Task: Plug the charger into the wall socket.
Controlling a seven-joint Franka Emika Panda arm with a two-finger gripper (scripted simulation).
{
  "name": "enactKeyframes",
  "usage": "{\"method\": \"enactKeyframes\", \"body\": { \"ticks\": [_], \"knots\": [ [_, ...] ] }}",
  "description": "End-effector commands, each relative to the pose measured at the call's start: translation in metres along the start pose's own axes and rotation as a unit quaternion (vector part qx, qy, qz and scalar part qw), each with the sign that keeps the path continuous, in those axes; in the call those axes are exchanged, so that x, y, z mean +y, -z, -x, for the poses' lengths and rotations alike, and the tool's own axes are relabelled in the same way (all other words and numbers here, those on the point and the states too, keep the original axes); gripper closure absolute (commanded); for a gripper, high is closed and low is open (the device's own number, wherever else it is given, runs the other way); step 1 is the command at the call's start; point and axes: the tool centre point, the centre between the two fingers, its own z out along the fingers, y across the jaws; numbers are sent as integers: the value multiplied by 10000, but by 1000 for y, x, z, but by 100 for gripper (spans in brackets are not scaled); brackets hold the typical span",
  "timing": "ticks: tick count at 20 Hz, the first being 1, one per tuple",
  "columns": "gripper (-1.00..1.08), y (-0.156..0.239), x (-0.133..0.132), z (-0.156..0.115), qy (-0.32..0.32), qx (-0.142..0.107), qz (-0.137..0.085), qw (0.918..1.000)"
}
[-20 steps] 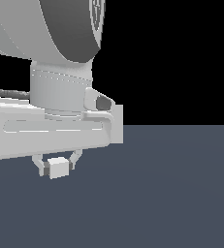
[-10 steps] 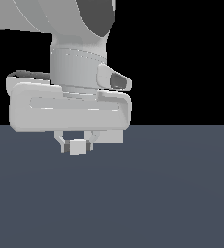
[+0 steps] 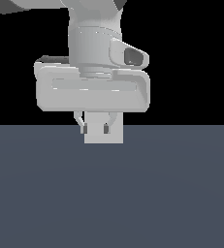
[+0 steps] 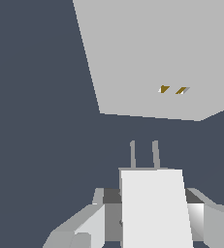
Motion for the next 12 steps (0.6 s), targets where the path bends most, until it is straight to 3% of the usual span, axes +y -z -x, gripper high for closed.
{"method": "enactKeyframes", "body": {
  "ticks": [1,12],
  "knots": [
    [108,5,6,-1,-184,-6,56,9998],
    [108,10,12,-1,-393,-16,128,9991]
  ]
}}
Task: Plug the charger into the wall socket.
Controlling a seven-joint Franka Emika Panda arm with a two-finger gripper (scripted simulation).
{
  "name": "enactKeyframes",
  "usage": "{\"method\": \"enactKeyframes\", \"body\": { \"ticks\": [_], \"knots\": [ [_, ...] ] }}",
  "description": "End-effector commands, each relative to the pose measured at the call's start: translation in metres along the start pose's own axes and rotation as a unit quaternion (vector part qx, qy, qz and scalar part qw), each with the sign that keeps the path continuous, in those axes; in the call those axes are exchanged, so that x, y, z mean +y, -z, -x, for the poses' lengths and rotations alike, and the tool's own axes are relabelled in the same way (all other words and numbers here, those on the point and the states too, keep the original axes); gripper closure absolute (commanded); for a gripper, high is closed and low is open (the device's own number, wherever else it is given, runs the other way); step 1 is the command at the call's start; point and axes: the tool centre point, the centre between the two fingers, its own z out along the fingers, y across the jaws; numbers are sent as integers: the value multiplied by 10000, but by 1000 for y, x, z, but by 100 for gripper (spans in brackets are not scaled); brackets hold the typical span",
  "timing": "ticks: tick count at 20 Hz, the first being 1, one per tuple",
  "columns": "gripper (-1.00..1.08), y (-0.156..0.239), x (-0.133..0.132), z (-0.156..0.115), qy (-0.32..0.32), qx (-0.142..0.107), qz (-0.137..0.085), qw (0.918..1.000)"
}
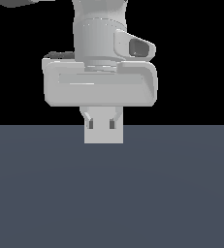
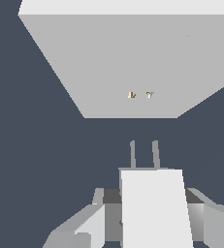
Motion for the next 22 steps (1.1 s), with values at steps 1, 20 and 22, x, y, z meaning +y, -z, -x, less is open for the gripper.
{"method": "enactKeyframes", "body": {
  "ticks": [1,20,22],
  "knots": [
    [108,0,0,0,0,0,0,10000],
    [108,-13,0,-43,0,-3,7,10000],
    [108,-13,0,-43,0,-3,7,10000]
  ]
}}
